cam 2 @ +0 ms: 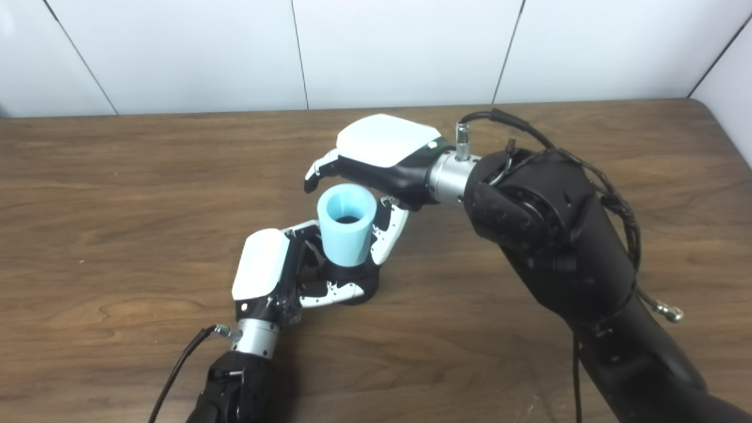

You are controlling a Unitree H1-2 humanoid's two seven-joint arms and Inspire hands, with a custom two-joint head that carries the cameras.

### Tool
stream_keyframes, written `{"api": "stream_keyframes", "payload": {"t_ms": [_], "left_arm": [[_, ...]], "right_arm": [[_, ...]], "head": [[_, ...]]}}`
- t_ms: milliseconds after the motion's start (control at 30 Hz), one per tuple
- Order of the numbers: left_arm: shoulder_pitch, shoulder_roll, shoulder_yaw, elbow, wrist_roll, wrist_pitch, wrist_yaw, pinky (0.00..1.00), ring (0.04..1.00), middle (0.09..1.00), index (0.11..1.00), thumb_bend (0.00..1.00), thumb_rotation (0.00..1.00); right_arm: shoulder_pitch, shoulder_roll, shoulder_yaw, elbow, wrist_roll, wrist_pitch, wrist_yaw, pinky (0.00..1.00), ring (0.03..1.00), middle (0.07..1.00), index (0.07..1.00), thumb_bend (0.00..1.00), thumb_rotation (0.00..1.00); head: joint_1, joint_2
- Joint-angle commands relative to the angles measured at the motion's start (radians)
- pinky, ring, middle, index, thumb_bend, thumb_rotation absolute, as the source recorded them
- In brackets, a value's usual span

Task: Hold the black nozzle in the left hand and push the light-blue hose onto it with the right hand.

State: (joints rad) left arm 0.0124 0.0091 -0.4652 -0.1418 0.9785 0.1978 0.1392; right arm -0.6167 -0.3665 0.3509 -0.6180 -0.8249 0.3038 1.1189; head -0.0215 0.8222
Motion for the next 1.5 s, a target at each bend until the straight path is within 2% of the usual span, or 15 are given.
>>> {"api": "stream_keyframes", "payload": {"t_ms": [0,67,100,233,300,433,567,700,800,933,1067,1133,1200,1333,1467], "left_arm": [[0.059,-0.001,-0.018,0.080,-0.014,0.062,-0.090,0.33,0.391,0.475,0.485,0.53,0.00],[0.057,-0.001,-0.016,0.085,-0.019,0.060,-0.087,0.33,0.394,0.478,0.485,0.53,0.00],[0.056,0.000,-0.015,0.088,-0.020,0.057,-0.084,0.33,0.393,0.438,0.485,0.52,0.00],[0.054,0.002,-0.016,0.093,-0.021,0.051,-0.077,0.32,0.380,0.475,0.485,0.53,0.00],[0.053,0.002,-0.015,0.094,-0.021,0.052,-0.078,0.32,0.382,0.478,0.484,0.53,0.00],[0.049,0.004,-0.015,0.094,-0.018,0.058,-0.082,0.35,0.413,0.417,0.485,0.52,0.00],[0.045,0.008,-0.011,0.096,-0.020,0.062,-0.088,0.34,0.410,0.410,0.485,0.52,0.00],[0.042,0.009,-0.009,0.099,-0.017,0.066,-0.093,0.38,0.436,0.415,0.487,0.52,0.00],[0.041,0.012,-0.007,0.100,-0.015,0.067,-0.094,0.38,0.438,0.417,0.487,0.52,0.00],[0.041,0.015,-0.005,0.107,-0.016,0.063,-0.086,0.37,0.434,0.418,0.486,0.52,0.00],[0.043,0.015,-0.003,0.107,-0.020,0.063,-0.085,0.40,0.460,0.432,0.486,0.53,0.00],[0.043,0.016,-0.003,0.107,-0.020,0.062,-0.085,0.40,0.458,0.432,0.486,0.53,0.00],[0.043,0.019,-0.003,0.106,-0.019,0.061,-0.089,0.39,0.450,0.426,0.486,0.53,0.00],[0.043,0.019,-0.003,0.104,-0.017,0.065,-0.095,0.41,0.465,0.445,0.486,0.53,0.00],[0.046,0.019,0.000,0.105,-0.023,0.060,-0.087,0.38,0.437,0.427,0.485,0.53,0.00]], "right_arm": [[-0.051,-0.024,-0.031,-0.023,0.016,-0.028,-0.044,0.70,0.829,0.834,0.796,1.00,0.23],[-0.057,-0.029,-0.039,-0.027,0.024,-0.029,-0.048,0.70,0.825,0.826,0.804,1.00,0.27],[-0.058,-0.029,-0.044,-0.031,0.024,-0.028,-0.051,0.70,0.831,0.828,0.808,1.00,0.30],[-0.049,-0.037,-0.077,-0.063,0.037,-0.033,-0.081,0.71,0.845,0.850,0.819,0.97,0.44],[-0.040,-0.043,-0.097,-0.080,0.051,-0.026,-0.089,0.75,0.866,0.871,0.843,0.92,0.52],[-0.020,-0.057,-0.134,-0.121,0.084,-0.003,-0.089,0.79,0.878,0.874,0.861,0.84,0.61],[0.032,-0.054,-0.172,-0.159,0.108,-0.006,-0.128,0.80,0.877,0.864,0.859,0.81,0.63],[0.086,-0.054,-0.192,-0.197,0.121,-0.028,-0.164,0.76,0.882,0.872,0.855,0.75,0.64],[0.124,-0.052,-0.199,-0.230,0.121,-0.041,-0.181,0.78,0.894,0.891,0.855,0.72,0.64],[0.183,-0.046,-0.195,-0.264,0.108,-0.073,-0.210,0.81,0.920,0.921,0.873,0.70,0.68],[0.266,-0.026,-0.174,-0.269,0.079,-0.144,-0.265,0.84,0.936,0.946,0.891,0.70,0.68],[0.295,-0.021,-0.164,-0.269,0.054,-0.171,-0.269,0.87,0.964,0.971,0.907,0.68,0.74],[0.317,-0.016,-0.159,-0.264,0.038,-0.191,-0.268,0.90,0.988,0.990,0.925,0.68,0.77],[0.355,-0.009,-0.152,-0.248,0.002,-0.238,-0.277,0.92,1.000,1.000,0.948,0.67,0.76],[0.388,-0.005,-0.154,-0.230,-0.010,-0.275,-0.295,0.93,1.000,1.000,0.946,0.66,0.76]], "head": [[0.000,0.001],[0.002,-0.002],[0.002,-0.003],[0.003,-0.005],[0.006,-0.006],[0.007,-0.007],[0.007,-0.008],[0.011,-0.010],[0.016,-0.014],[0.016,-0.015],[0.016,-0.016],[0.016,-0.017],[0.016,-0.017],[0.018,-0.017],[0.016,-0.017]]}}
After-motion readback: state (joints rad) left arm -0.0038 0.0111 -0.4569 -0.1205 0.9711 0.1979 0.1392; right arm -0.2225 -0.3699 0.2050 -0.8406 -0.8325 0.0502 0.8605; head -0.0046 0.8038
